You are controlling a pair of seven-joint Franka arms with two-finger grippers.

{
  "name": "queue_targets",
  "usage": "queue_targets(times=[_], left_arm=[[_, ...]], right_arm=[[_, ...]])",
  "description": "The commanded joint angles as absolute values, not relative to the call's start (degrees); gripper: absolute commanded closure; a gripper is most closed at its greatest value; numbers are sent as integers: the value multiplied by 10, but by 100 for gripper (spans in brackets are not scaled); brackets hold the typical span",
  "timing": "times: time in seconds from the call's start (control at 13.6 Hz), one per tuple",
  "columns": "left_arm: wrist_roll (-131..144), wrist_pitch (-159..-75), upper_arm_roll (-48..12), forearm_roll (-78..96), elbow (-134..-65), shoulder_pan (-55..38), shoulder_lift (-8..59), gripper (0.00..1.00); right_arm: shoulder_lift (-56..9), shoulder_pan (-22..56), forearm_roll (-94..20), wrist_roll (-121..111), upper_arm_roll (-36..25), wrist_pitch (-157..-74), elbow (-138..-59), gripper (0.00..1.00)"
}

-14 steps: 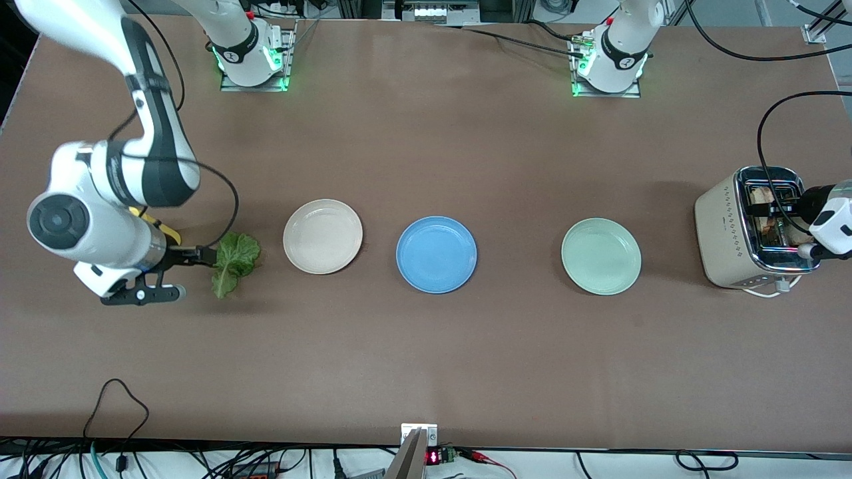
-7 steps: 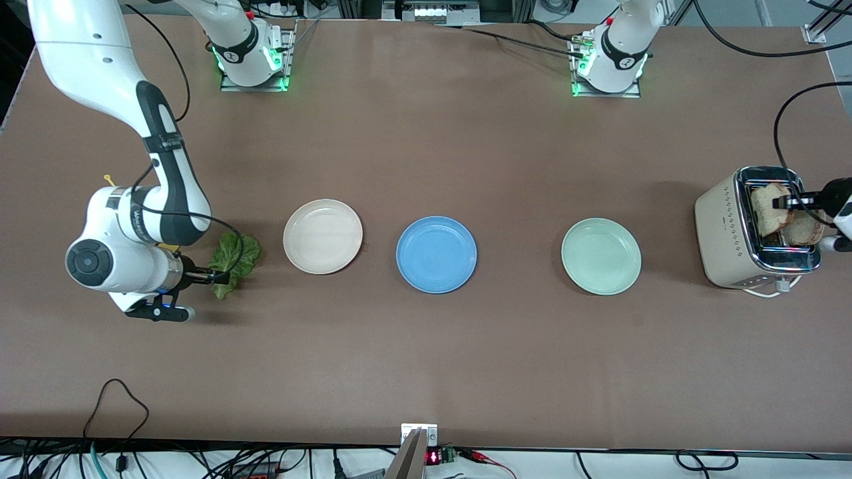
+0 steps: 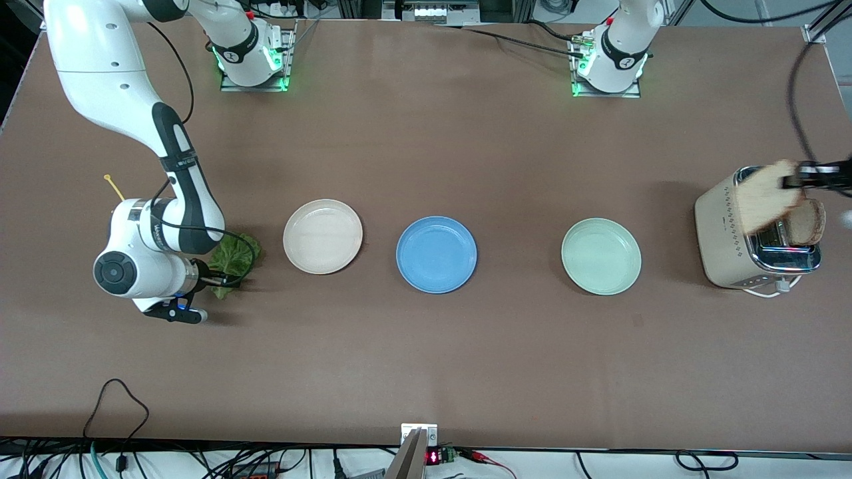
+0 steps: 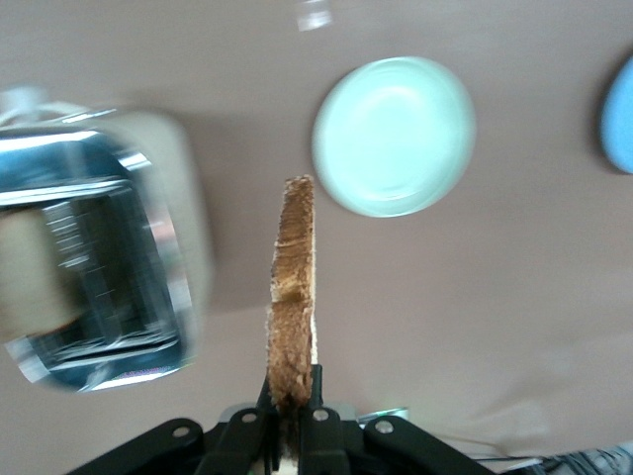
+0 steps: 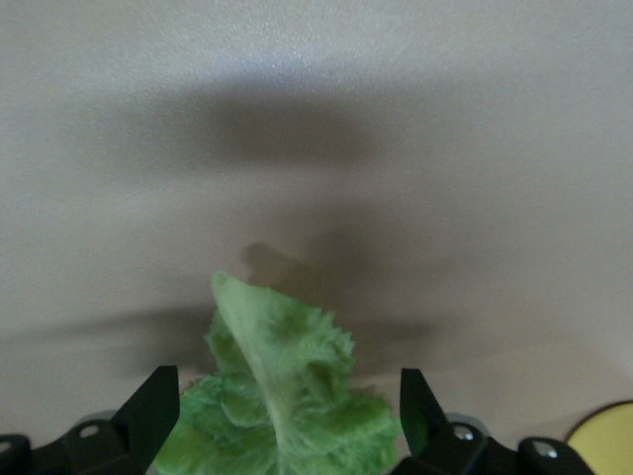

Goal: Make sandwich in blue plate with both arms
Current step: 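Carry the toast toward the blue plate while the right gripper lifts lettuce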

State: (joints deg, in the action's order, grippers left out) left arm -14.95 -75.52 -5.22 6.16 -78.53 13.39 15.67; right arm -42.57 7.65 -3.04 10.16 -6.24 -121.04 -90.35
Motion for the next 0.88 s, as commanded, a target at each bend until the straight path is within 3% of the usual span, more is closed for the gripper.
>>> queue_targets(times=[0.0,0.15,0.29,0.37,0.81], left_arm=[[-77,-757,-115,160,-796,134,174,100],[3,-845,-190,222,-853,129,178,100],[57,-940,-253,224,-887,111,198,100],[72,-982,-272,226,-893,92,220,100],[149,-1156,-277,227,-891,-29,310,100]], right_arm=[[-434,76,-36,107,-61,-1214,-897,39],[-433,78,-36,103,-61,-1211,-896,76],[-432,76,-33,85,-61,-1208,-894,95],[-430,77,-34,81,-61,-1206,-893,100],[-401,81,-38,86,-57,-1171,-891,100]])
